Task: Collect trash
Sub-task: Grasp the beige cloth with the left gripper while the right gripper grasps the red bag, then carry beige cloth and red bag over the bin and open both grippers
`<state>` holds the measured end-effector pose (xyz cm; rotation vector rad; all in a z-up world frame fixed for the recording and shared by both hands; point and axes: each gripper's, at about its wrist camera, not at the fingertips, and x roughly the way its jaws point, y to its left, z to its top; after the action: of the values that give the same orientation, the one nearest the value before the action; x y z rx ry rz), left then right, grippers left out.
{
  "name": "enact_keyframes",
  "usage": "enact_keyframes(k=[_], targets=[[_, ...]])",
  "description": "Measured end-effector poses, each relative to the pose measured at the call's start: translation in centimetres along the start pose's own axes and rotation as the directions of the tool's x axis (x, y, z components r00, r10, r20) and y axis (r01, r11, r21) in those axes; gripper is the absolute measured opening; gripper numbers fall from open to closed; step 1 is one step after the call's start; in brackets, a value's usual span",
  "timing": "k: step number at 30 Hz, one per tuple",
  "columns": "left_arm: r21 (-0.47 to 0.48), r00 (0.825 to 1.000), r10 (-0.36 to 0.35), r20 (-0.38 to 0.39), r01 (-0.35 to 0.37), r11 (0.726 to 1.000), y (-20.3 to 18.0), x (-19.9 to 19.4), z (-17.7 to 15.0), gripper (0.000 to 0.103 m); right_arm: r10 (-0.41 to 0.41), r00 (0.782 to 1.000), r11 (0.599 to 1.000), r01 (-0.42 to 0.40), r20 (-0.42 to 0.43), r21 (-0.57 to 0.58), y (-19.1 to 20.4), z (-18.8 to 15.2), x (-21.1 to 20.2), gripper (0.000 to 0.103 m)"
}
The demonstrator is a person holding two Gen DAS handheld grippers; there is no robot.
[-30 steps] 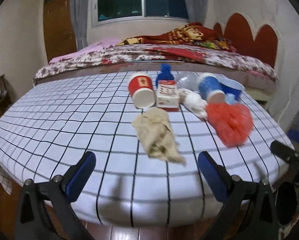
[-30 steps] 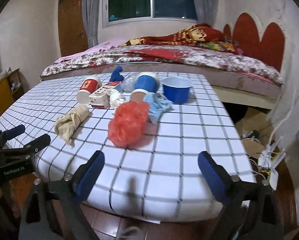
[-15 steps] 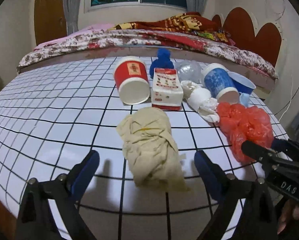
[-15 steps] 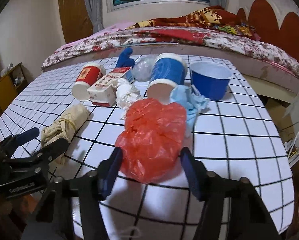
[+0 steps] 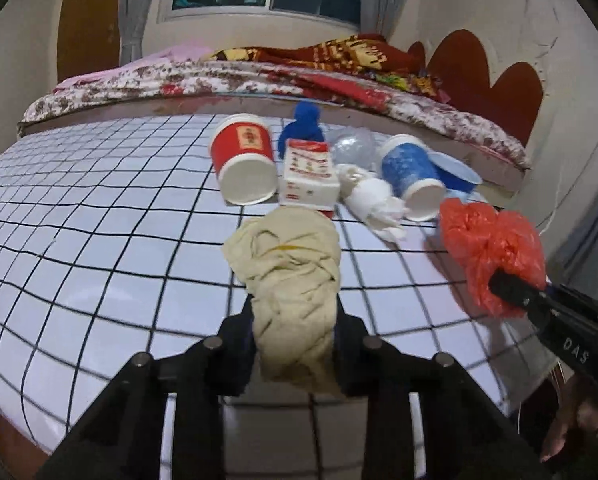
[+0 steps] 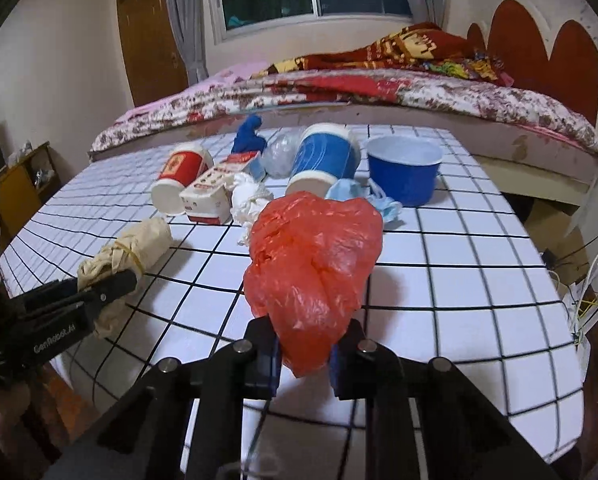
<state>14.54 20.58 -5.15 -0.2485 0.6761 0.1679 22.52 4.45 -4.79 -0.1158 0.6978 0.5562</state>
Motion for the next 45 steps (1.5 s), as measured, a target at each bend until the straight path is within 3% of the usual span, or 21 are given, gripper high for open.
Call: enact_keyframes(k=[13, 24, 33, 45], targets=[[0.127, 0.996, -0.079, 0.035, 0.074, 0.989, -7.2, -4.0, -1.1, 0.033, -0.062, 0.994, 0.998, 0.061, 0.094, 0.016, -3.2, -2.2, -7.7, 0.019], [0.24, 0.986, -0.167, 0.013, 0.159, 0.958, -14.3, -5.5, -3.2, 0.033, -0.18, 0.977, 0.983, 0.172, 0.118, 0.069, -9.6, -6.0, -14.6, 0.019], [0.327, 0.968, -0.244, -0.051, 0.247, 0.912, -20.4, -5.5, -5.6, 0.033, -0.288, 0.954, 0.951, 0.274, 0.081, 0.143, -15.4, -10.1, -18.1, 0.019], [0.418, 0.934, -0.327, -0.147, 0.358, 0.835, -27.6, -5.4, -9.2, 0.033, -0.368, 0.93, 0.896, 0.354, 0.001, 0.267, -20.8, -16.0, -20.5, 0.019]])
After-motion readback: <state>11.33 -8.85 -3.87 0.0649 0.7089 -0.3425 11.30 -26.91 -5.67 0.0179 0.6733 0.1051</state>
